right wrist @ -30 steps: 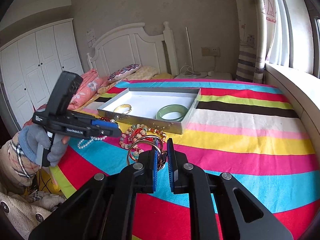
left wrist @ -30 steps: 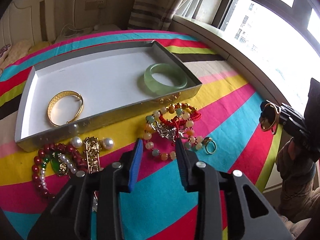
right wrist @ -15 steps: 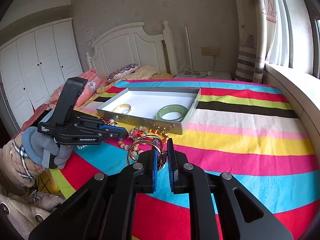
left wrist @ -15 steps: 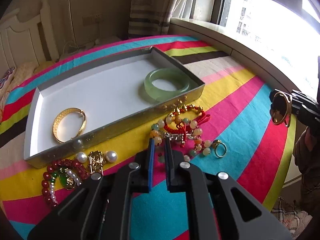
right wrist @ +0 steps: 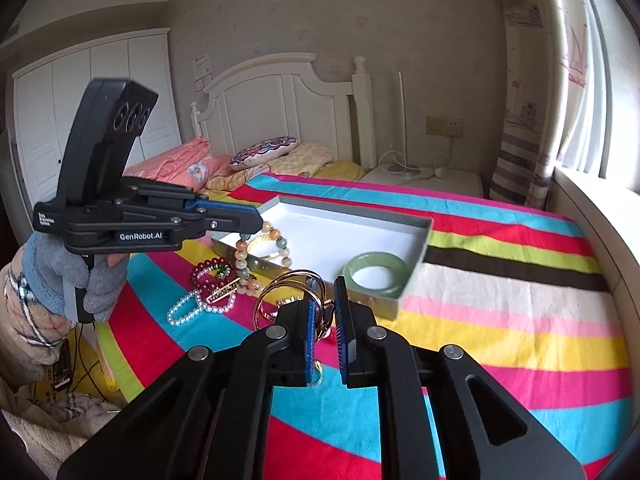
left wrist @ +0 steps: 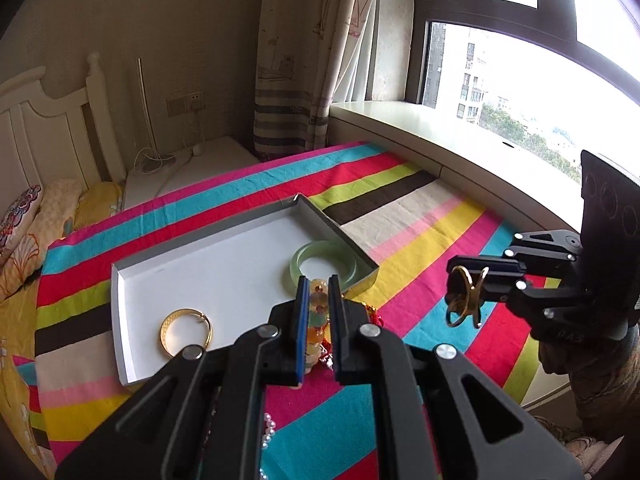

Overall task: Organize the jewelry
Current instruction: 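Grasp the gemstone bead bracelet with the left tool while the right tool carries the rings toward the tray, then open both tools to drop the bead bracelet and gold rings in the tray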

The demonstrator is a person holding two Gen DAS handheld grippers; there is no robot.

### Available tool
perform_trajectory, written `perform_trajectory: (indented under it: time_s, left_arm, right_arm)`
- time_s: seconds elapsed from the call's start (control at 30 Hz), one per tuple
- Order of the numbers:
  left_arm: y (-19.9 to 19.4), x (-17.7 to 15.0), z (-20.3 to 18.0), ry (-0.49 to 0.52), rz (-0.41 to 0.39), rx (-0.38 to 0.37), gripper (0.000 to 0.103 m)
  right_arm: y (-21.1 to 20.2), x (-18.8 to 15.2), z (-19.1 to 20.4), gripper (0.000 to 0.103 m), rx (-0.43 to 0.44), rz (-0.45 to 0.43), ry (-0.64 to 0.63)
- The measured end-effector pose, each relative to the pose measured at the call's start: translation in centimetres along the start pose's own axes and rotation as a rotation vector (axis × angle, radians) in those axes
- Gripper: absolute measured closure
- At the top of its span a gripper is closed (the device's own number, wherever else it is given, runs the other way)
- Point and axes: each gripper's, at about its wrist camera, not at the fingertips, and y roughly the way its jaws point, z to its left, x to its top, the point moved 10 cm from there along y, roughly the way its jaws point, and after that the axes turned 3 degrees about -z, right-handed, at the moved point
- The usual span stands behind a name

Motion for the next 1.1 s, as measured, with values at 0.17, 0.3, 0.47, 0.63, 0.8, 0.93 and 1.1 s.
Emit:
perform_trajectory:
  time_s: [0.17,0.3,0.47,0.63,0.8,0.93,1.1]
  left_arm:
    - [-0.1,2.1,2.1,-0.009,-0.013,0.034,0.094]
    - [1.6,3.3,4.6,-0.032,0.000,0.075,0.094]
    - [3.9,3.6,7.7,-0.086,0.016,0.117,0.094]
    - [5.9,3.1,10.5,-0.159,0.029,0.137,0.094]
    - [7.2,2.9,12.1,-0.184,0.038,0.158,0.094]
    - [7.7,2.8,13.1,-0.207,0.036,0.178,0.094]
    - [7.4,1.3,15.4,-0.266,0.037,0.222,0.057]
  right_arm:
    - [2.9,2.2,1.0,0.091,0.029,0.017,-0.039]
    - [6.3,3.6,1.4,0.091,0.018,0.059,-0.083]
    - [11.1,4.4,0.6,0.091,-0.011,0.134,-0.089]
    - [16.2,4.2,-0.5,0.091,-0.024,0.235,-0.042]
    - [19.7,3.4,-1.8,0.091,-0.026,0.317,0.028]
    - [21.1,3.2,-2.4,0.091,-0.032,0.344,0.074]
    - [21.9,2.7,-3.4,0.076,-0.061,0.369,0.123]
